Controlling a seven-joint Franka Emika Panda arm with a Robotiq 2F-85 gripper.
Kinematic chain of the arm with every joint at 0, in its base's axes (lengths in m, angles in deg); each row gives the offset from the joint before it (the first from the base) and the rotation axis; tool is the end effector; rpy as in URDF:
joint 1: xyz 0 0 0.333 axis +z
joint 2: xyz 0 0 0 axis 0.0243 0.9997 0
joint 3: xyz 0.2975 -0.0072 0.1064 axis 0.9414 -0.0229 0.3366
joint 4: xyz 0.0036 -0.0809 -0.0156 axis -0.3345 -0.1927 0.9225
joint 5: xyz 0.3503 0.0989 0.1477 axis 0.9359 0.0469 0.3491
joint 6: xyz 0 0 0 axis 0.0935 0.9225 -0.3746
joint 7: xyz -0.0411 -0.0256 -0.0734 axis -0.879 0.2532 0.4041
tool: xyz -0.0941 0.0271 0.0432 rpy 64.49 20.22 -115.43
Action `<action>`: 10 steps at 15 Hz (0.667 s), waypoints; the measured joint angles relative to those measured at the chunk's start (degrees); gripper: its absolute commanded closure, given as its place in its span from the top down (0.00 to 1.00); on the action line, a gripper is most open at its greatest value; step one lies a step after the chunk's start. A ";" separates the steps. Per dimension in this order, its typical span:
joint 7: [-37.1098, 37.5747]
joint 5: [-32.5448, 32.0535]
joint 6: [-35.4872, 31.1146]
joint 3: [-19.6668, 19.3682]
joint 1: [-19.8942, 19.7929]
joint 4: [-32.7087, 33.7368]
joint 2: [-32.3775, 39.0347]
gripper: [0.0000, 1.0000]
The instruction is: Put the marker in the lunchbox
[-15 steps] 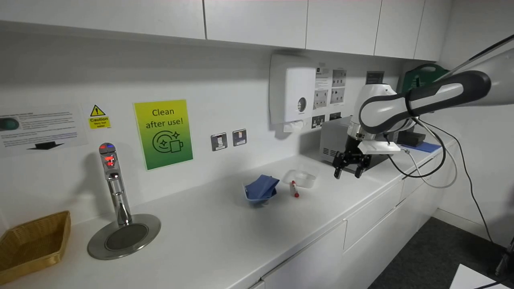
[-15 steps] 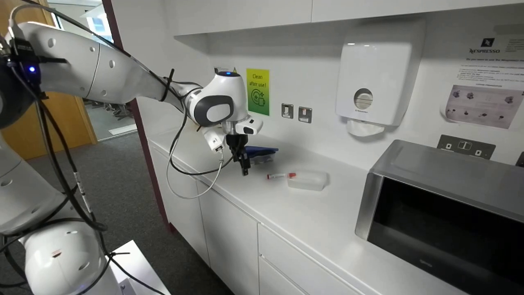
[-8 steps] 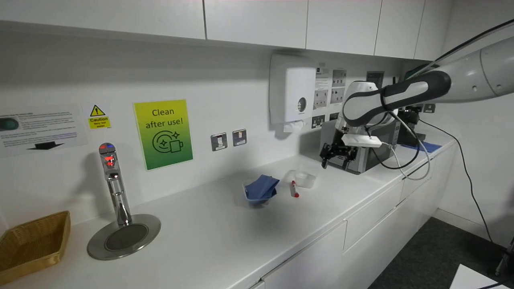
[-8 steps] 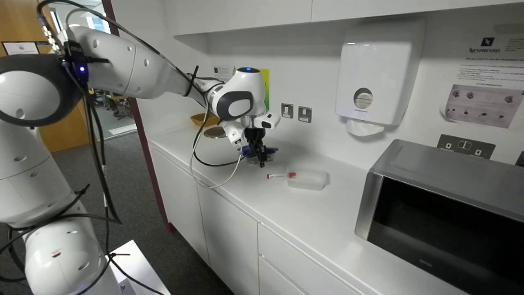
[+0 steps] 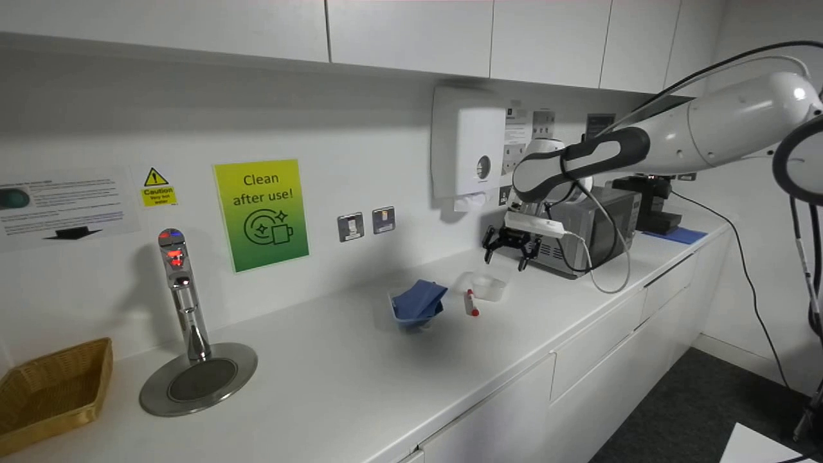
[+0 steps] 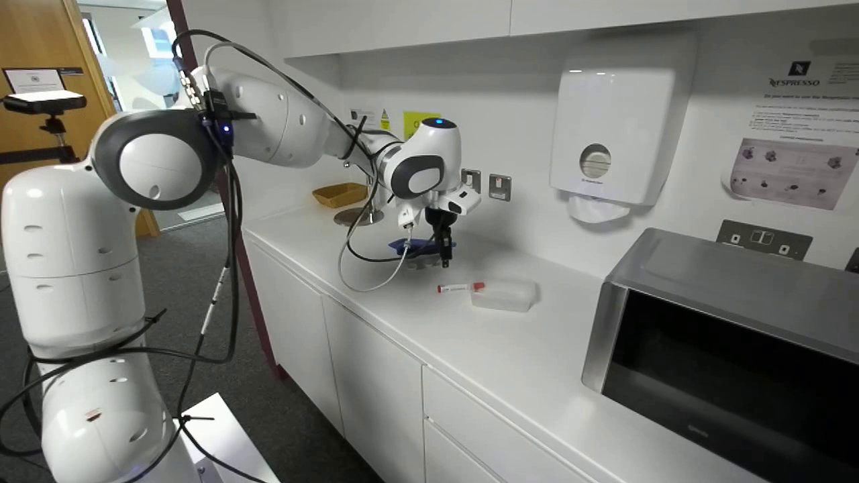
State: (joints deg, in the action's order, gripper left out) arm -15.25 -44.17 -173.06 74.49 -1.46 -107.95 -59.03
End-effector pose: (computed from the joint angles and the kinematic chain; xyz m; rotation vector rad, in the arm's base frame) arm 0.6277 -0.0643 0.4488 -2.7477 1.0313 -0.2044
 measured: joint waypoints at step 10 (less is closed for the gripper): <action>14.08 -7.86 0.15 -0.87 1.81 5.92 6.04 1.00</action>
State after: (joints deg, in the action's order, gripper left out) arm -1.17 -52.03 -172.91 73.62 0.35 -102.03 -52.99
